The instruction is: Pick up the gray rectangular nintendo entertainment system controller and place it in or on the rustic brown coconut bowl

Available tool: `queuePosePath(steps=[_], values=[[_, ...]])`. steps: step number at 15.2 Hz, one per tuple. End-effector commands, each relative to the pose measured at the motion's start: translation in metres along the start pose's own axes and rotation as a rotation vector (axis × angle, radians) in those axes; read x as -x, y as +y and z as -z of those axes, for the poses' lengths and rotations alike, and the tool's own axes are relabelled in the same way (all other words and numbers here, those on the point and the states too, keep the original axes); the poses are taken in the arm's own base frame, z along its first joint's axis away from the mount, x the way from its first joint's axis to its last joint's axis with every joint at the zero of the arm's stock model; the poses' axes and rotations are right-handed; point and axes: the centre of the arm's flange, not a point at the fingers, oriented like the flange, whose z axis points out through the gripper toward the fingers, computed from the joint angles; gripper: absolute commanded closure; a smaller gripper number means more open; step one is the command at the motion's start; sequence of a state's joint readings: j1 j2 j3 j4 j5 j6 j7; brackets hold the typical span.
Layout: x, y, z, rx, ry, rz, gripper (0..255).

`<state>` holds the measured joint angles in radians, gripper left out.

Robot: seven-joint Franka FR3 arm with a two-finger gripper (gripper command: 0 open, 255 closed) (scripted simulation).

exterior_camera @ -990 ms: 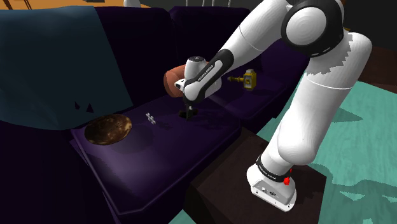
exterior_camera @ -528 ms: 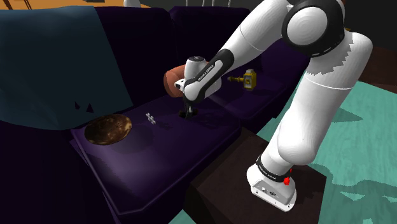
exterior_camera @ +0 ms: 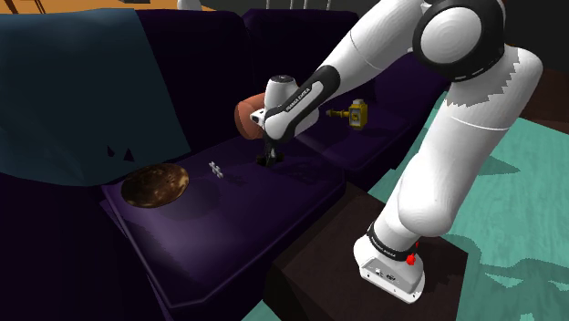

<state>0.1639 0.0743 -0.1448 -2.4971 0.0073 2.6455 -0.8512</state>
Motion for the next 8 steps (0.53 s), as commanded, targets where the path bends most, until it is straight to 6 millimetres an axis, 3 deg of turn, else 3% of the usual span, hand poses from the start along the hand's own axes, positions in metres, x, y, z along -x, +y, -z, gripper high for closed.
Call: queuePosePath(steps=[1, 8], values=[[0.0, 0.001, 0.009, 0.0, 0.0, 0.0, 255], [-0.002, 0.003, 0.046, 0.0, 0.0, 0.0, 255]])
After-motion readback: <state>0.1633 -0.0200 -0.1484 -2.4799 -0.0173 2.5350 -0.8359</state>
